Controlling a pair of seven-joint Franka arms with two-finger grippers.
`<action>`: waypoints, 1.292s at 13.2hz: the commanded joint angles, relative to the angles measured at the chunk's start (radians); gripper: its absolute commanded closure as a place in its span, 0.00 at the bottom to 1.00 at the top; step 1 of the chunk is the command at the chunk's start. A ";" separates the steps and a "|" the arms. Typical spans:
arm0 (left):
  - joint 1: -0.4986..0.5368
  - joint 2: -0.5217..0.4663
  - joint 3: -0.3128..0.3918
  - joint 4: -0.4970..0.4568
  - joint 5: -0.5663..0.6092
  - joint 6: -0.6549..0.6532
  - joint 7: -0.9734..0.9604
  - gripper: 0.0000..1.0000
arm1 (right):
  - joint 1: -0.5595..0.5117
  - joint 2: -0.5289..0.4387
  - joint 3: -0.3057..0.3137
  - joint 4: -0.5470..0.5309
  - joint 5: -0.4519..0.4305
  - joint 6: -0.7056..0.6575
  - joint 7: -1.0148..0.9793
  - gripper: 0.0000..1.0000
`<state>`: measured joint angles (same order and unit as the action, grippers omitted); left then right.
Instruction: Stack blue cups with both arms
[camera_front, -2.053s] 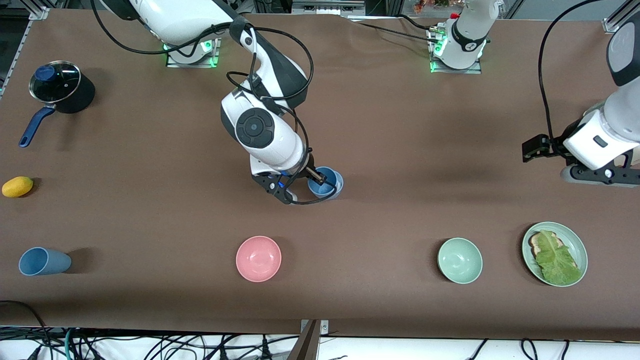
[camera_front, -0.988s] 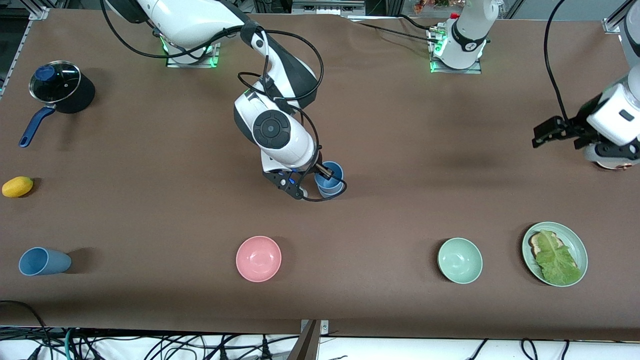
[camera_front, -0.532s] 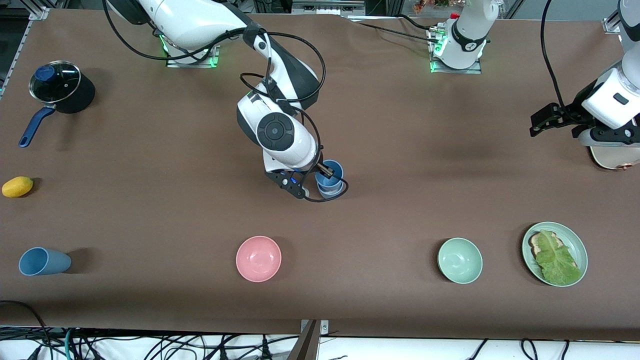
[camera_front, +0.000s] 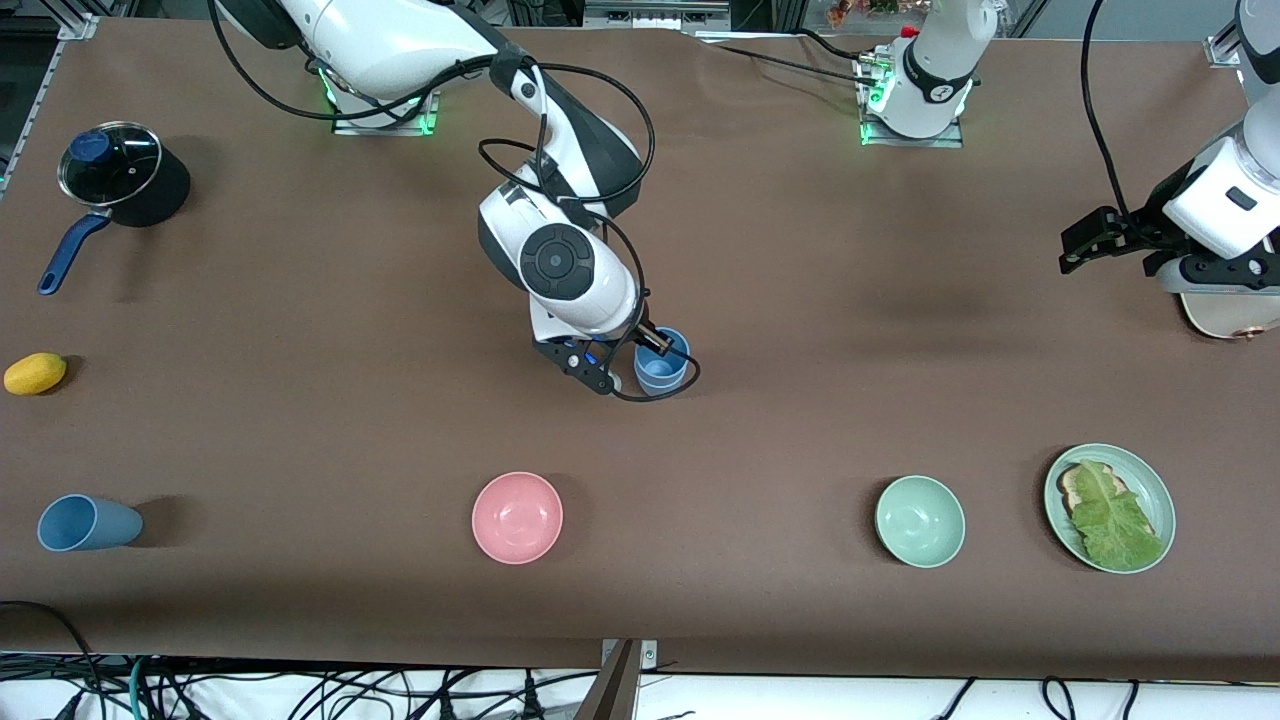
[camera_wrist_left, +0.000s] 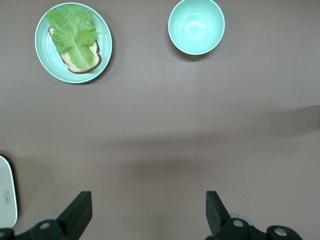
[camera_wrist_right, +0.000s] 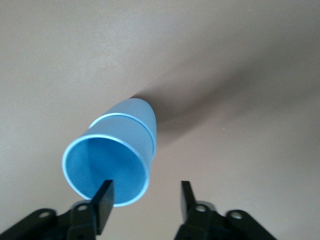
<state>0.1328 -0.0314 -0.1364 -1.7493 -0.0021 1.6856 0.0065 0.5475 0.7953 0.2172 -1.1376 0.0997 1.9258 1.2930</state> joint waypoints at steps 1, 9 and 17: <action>-0.004 -0.007 0.008 -0.009 -0.022 0.009 0.017 0.00 | -0.018 -0.005 -0.004 0.022 0.005 -0.016 -0.001 0.00; -0.005 -0.007 0.008 -0.009 -0.024 0.009 0.017 0.00 | -0.225 -0.132 -0.039 0.012 -0.006 -0.453 -0.470 0.00; -0.010 -0.001 0.006 -0.007 -0.024 0.009 0.012 0.00 | -0.233 -0.249 -0.330 -0.050 -0.006 -0.511 -0.880 0.00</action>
<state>0.1311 -0.0294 -0.1363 -1.7508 -0.0023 1.6857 0.0065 0.3060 0.6019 -0.0744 -1.1464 0.0961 1.4244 0.4786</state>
